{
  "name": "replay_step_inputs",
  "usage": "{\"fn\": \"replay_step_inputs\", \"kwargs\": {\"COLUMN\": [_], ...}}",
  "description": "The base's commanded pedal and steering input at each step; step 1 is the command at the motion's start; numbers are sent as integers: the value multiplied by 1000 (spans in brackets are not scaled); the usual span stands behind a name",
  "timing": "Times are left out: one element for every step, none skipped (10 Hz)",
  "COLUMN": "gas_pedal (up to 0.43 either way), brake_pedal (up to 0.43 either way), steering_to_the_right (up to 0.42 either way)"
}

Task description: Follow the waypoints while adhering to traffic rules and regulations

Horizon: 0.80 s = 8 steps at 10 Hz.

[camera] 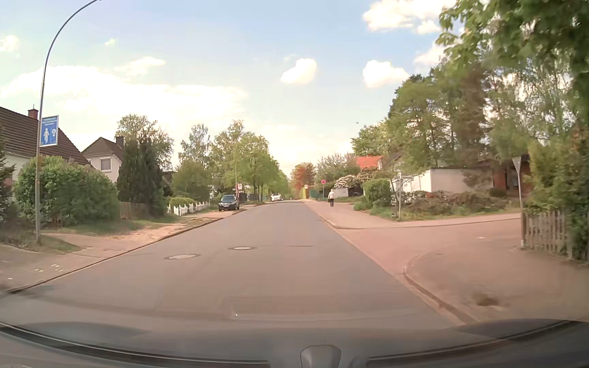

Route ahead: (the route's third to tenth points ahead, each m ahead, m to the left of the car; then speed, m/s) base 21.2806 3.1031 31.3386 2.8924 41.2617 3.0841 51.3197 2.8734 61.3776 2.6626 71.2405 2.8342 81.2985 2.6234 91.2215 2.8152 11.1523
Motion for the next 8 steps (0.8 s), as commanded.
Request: {"fn": "replay_step_inputs", "kwargs": {"gas_pedal": [118, 118, 118, 118, 118, 118, 118, 118], "brake_pedal": [0, 0, 0, 0, 0, 0, 0, 0], "steering_to_the_right": [-5, -5, -5, -5, -5, -5, -5, -5]}}
